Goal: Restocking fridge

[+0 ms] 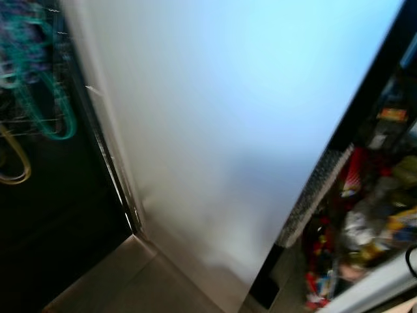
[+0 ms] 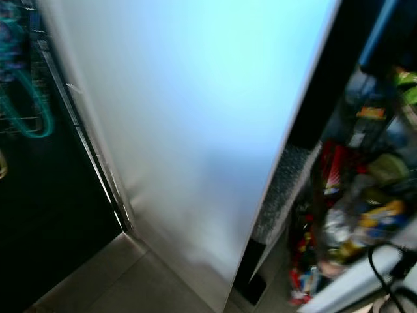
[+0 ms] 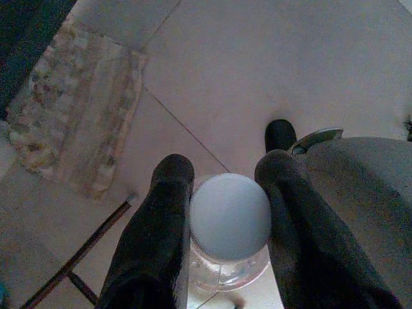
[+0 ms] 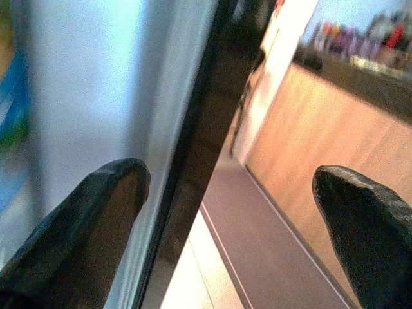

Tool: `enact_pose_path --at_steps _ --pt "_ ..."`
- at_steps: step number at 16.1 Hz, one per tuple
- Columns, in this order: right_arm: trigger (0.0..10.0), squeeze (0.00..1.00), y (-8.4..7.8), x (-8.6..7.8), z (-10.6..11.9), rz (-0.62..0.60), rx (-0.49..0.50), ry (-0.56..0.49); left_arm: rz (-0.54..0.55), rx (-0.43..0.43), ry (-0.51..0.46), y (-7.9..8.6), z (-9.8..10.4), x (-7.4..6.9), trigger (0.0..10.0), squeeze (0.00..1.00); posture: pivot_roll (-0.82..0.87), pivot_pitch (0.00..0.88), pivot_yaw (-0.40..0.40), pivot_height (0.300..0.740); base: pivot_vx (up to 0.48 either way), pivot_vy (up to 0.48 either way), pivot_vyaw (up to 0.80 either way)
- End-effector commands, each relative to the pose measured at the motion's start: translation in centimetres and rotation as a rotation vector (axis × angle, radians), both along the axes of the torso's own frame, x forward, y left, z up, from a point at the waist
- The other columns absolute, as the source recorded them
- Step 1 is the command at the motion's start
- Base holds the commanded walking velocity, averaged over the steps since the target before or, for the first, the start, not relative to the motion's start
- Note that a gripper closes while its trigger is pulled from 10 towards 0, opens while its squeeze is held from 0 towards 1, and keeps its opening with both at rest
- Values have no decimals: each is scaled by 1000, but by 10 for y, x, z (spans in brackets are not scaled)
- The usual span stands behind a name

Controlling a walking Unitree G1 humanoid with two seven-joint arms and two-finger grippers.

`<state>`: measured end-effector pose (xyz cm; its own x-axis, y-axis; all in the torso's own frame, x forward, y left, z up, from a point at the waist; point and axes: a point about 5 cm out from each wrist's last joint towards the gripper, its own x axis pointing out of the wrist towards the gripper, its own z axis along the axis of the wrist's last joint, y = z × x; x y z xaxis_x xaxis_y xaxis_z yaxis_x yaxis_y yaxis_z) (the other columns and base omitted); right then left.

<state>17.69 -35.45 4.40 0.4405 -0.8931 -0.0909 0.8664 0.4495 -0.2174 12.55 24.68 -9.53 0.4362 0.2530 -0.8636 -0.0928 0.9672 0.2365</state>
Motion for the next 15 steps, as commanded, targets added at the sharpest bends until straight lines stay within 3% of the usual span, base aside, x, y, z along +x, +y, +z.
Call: enact_pose_path --at_steps 1,2,4,6,10,12,13,15 --pt "10000 0 4 6 -5 30 56 -18 0 -5 26 -1 -2 -6 10000 0 -45 0 -43 740 0 0 0" --pt "10000 0 11 11 -10 77 93 -20 -4 -4 29 -1 -3 -7 10000 0 -45 0 -43 740 0 0 0" --pt "10000 0 35 31 -34 293 263 48 -19 -10 39 -5 -5 -10 10000 0 -58 0 -33 740 0 0 0" --pt "10000 0 51 34 -60 401 354 191 -31 -13 45 -8 -6 -11 10000 0 -67 0 -27 740 0 0 0" --pt "10000 0 85 -3 -109 585 445 574 -77 -9 50 -10 -6 -9 10000 0 -48 0 -26 740 0 0 0" --pt "10000 0 99 -16 -121 698 456 691 -86 -13 52 -11 -6 -10 10000 0 -38 0 -22 740 0 0 0" --pt "10000 0 111 -24 -129 748 561 692 -77 -27 49 -12 -6 -11 10000 0 -36 0 -21 740 0 0 0" --pt "10000 0 111 -30 -132 670 614 664 -65 -34 45 -12 -7 -12 10000 0 -34 0 -16 740 0 0 0"
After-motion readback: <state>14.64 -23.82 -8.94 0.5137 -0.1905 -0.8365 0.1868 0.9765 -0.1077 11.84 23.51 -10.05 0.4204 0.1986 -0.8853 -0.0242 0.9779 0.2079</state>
